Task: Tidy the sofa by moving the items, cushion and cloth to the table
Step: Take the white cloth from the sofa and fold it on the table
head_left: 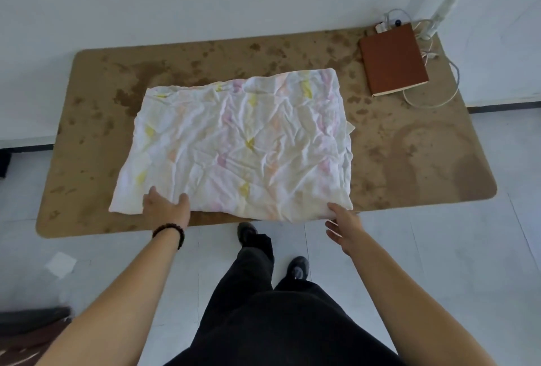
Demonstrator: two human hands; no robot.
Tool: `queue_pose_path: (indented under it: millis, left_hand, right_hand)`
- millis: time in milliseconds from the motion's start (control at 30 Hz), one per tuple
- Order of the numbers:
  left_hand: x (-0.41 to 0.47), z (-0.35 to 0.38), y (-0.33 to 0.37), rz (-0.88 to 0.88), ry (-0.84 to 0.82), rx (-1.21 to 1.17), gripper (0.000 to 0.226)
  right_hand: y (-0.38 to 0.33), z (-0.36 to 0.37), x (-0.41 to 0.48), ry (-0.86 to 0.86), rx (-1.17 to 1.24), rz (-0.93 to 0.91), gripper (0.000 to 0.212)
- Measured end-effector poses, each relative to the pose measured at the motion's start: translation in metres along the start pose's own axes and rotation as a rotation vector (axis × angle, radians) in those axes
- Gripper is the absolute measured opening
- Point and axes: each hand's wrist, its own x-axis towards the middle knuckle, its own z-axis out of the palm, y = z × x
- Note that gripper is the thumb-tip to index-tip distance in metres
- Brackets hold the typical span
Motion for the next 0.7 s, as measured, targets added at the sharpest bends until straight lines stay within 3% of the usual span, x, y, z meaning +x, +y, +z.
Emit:
queue_pose_path:
  millis: [133, 333, 500, 633, 700]
  left_hand:
    - [-0.052, 0.053, 0.008, 0.514, -0.242, 0.297, 0.078]
    - [-0.087, 0.122, 0.038, 0.973, -0.448, 0.63, 0.085]
    - [-0.104, 0.164, 0.065, 1.089, -0.518, 0.689, 0.095]
    - [-0.119, 0.18, 0.078, 1.036, -0.578, 0.719, 0.103]
    - [-0.123, 0.185, 0.086, 0.981, -0.593, 0.722, 0.105]
  right_hand:
    - [-0.029, -0.021, 0.014, 0.124, -0.21, -0.069, 0.037]
    - [-0.101, -0.034, 0.03, 0.228, -0.587, -0.296, 0.044]
    - [-0.162, -0.029, 0.058, 0.217, -0.736, -0.367, 0.038]
    - [-0.205, -0.01, 0.078, 0.146, -0.714, -0.345, 0.015]
    - [-0.224, 0.006, 0.087, 0.111, -0.724, -0.377, 0.021]
